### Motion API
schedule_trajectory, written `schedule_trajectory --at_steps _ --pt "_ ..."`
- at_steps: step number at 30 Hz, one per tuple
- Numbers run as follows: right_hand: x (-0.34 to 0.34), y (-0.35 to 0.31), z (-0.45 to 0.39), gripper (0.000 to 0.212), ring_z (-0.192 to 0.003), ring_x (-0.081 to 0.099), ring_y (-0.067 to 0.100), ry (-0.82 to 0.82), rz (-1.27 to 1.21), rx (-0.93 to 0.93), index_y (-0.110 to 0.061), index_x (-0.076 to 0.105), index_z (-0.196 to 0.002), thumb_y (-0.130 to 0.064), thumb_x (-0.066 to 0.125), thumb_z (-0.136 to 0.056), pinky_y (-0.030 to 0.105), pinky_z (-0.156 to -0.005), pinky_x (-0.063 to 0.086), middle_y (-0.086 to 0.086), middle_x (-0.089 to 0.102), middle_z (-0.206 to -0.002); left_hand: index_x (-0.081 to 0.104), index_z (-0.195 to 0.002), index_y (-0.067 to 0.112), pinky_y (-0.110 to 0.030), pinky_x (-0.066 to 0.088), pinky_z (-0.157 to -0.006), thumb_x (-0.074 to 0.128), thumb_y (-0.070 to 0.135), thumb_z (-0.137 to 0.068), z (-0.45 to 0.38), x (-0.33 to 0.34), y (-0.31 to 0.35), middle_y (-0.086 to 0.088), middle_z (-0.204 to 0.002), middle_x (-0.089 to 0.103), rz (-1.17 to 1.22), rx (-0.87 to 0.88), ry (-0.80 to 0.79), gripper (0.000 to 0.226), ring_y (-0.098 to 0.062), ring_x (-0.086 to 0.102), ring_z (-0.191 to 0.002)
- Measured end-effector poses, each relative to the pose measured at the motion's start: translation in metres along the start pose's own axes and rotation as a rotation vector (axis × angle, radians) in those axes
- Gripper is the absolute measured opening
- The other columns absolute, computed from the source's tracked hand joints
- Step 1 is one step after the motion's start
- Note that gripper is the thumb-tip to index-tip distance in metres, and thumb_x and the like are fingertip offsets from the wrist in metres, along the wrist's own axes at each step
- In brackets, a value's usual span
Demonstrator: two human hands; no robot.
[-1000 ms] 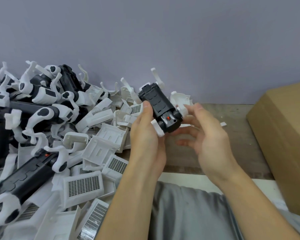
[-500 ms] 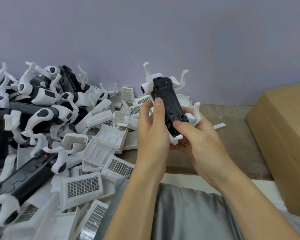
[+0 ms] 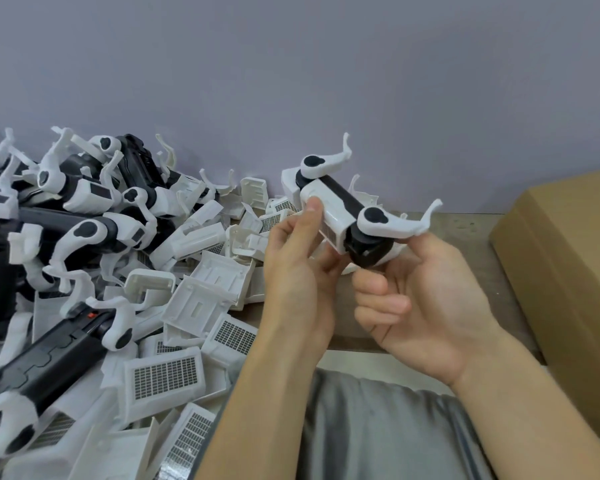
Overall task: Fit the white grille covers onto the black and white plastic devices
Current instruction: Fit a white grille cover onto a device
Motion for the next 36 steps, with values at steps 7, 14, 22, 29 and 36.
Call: schedule_trajectory --at_steps 7,14,22,29,36 --pt "-0.035 0.004 -0.01 0.019 -0.055 0.064 0.018 0.628 0.451 -0.117 -0.013 0.063 -0.105 -0.024 0.048 -0.099 0.029 -0.054 0.052 0.008 0.071 -0.076 0.047 -0.096 0.016 -0.025 0.054 -0.068 0.08 0.014 -0.082 -0.005 -0.012 0.005 0.001 -0.084 0.062 -0.134 0.333 0.196 0.036 -0.011 0.063 -0.071" --pt "-0.013 -0.005 -0.003 0.027 -0.096 0.065 -0.006 0.382 1.101 -0.696 -0.038 0.075 -0.096 -0.016 0.059 -0.094 0.007 -0.077 0.047 -0.026 0.073 -0.094 0.049 -0.086 0.027 -0.011 0.047 -0.058 0.091 0.013 -0.067 0.002 0.0 0.007 0.026 -0.085 0.061 -0.633 0.649 0.164 0.048 0.001 0.063 -0.071" --pt "-0.013 0.002 -0.006 0.019 -0.093 0.064 -0.005 0.35 1.07 -0.66 -0.034 0.067 -0.105 -0.038 0.07 -0.086 0.007 -0.072 0.047 -0.021 0.071 -0.096 0.06 -0.083 0.01 -0.031 0.054 -0.058 0.065 0.027 -0.096 0.0 -0.005 0.008 -0.007 -0.077 0.073 -0.437 0.509 0.151 0.022 -0.024 0.07 -0.066" --pt "-0.026 -0.025 0.009 0.027 -0.06 0.057 0.018 0.349 0.873 -0.636 -0.012 0.07 -0.081 -0.037 0.063 -0.082 0.027 -0.055 0.046 0.007 0.065 -0.067 0.062 -0.096 0.026 -0.016 0.048 -0.071 0.065 0.026 -0.096 -0.002 -0.011 0.014 0.007 -0.098 0.065 -0.592 0.577 0.186 0.002 -0.003 0.061 -0.087" --pt "-0.028 -0.035 0.02 0.03 -0.064 0.058 0.012 0.029 0.588 -0.24 -0.007 0.076 -0.08 -0.031 0.07 -0.063 0.018 -0.057 0.047 0.007 0.064 -0.073 0.073 -0.103 0.014 -0.033 0.057 -0.065 0.064 0.031 -0.088 -0.005 -0.007 0.012 -0.006 -0.094 0.071 -0.168 0.05 -0.311 0.025 -0.02 0.068 -0.085"
Point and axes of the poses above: each hand's wrist, its own z-axis away from the middle knuckle, its own x-axis out of the palm, y = z × x, the point moved 3 cm from there along -z, towards the middle knuckle
